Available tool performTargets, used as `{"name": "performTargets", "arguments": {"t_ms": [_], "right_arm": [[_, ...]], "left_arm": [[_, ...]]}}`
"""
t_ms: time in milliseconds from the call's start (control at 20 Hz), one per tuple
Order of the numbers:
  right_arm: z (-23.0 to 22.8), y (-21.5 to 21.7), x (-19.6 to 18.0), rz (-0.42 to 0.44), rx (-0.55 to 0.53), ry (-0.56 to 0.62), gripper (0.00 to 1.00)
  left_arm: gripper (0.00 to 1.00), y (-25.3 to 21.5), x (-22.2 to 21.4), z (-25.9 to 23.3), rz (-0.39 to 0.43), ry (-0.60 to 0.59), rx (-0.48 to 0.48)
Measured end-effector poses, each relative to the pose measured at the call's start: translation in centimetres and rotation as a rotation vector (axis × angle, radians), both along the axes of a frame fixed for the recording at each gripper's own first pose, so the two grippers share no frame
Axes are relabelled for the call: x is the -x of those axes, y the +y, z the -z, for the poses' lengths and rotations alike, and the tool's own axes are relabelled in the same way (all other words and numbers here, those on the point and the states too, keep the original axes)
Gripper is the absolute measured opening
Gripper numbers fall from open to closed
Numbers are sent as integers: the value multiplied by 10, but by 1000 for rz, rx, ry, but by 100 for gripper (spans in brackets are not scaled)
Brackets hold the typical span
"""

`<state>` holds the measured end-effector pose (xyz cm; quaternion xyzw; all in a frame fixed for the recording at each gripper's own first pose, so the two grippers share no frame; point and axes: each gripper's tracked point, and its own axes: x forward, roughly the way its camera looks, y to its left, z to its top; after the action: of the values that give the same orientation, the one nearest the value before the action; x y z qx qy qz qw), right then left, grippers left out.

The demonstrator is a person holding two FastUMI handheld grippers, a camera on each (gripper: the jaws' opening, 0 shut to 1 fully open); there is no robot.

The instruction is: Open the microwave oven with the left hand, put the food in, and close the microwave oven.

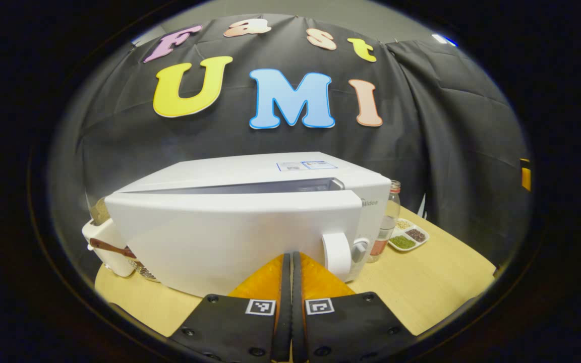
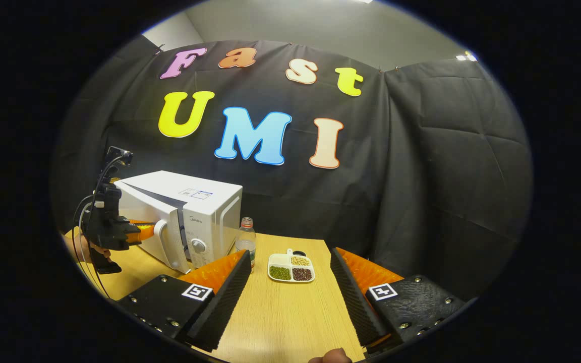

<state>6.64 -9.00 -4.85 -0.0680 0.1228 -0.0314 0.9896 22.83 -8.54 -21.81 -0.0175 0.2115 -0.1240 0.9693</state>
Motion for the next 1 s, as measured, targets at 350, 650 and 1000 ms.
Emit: {"name": "performTargets", "arguments": {"t_ms": [350, 650, 1000], "right_arm": [[6, -11, -8, 0, -14, 9, 97], [8, -9, -20, -58, -41, -2, 97], [-10, 3, -15, -123, -115, -49, 97]], "left_arm": [[8, -5, -21, 2, -36, 8, 50], [7, -8, -31, 4, -75, 8, -6], [8, -7, 9, -61, -115, -81, 13]]}}
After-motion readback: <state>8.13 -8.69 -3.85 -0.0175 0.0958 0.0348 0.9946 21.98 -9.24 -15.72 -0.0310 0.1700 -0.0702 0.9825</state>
